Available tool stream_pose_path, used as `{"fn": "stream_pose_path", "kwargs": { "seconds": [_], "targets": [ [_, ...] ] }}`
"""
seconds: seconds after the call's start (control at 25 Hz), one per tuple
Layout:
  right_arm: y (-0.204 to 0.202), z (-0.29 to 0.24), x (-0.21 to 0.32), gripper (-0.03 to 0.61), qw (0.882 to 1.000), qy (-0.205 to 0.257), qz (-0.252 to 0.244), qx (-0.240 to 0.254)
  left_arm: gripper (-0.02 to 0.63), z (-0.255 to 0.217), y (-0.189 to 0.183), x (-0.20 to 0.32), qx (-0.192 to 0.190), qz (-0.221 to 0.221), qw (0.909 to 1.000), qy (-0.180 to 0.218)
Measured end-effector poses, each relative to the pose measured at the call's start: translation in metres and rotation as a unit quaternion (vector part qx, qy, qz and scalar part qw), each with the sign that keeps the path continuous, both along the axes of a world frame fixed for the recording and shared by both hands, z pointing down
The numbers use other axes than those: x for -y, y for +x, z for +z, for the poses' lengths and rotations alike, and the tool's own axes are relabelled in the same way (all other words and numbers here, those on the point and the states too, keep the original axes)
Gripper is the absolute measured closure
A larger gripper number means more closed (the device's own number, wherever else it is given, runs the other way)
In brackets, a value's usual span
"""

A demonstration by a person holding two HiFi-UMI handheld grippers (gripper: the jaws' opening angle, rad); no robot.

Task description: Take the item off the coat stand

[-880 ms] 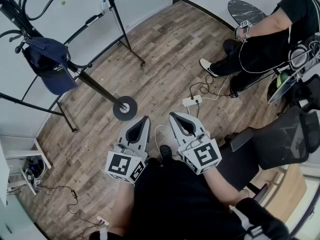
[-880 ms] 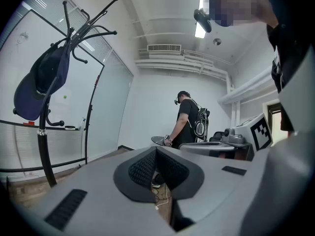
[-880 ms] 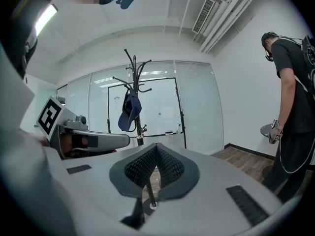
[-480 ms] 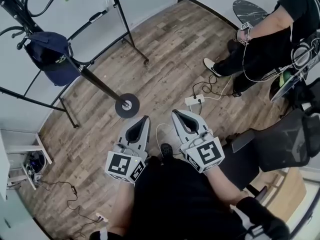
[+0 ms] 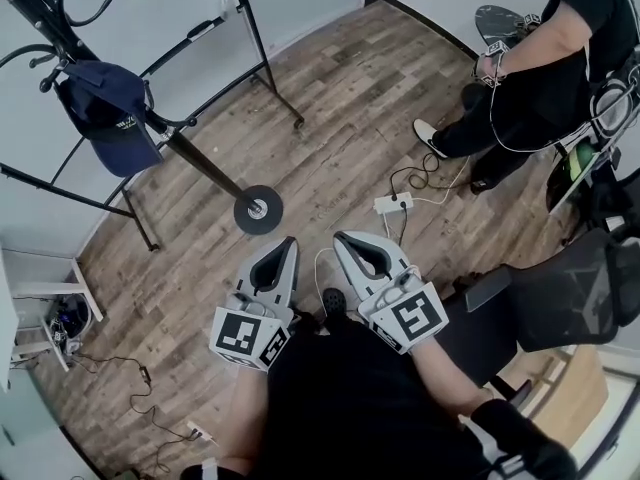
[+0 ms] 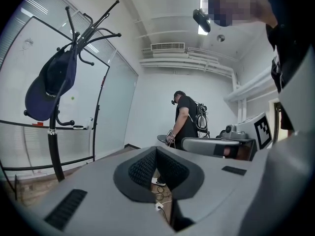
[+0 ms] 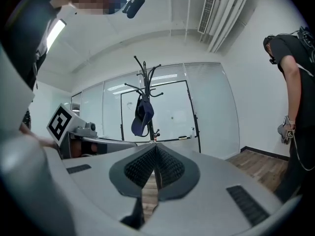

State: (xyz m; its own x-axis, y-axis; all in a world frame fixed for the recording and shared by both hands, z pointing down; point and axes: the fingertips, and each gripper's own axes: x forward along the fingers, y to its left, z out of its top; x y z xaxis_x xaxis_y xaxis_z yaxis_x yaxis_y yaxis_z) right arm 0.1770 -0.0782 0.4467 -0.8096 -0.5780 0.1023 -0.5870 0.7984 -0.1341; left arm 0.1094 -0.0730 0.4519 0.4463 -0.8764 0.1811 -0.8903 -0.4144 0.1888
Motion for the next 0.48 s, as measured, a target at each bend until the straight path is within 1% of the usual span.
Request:
{"fn": "stream_pose_path", "kwargs": {
  "seconds": [0.16,0.32,0.48],
  "targets": [
    [-0.012,0.005,0.000,0.548,1.000,-0.003,-0.015,-0.006,0.600,0.001,-0.013,-0.006,-0.002,-0.022,0.9998,0.001],
    [-0.033,0.008,-0.003,0.548,1.000,-0.004,-0.025,-0.015,0.600,0.008,-0.033,-0.015,-0.005,-0.038,0.9992,-0.004],
    [-0.059,0.008,0.001,0.548,0.999,-0.004,-0.037,-0.019,0.600,0.004,-0.060,-0.017,-0.005,-0.055,0.9985,0.003]
  ]
}}
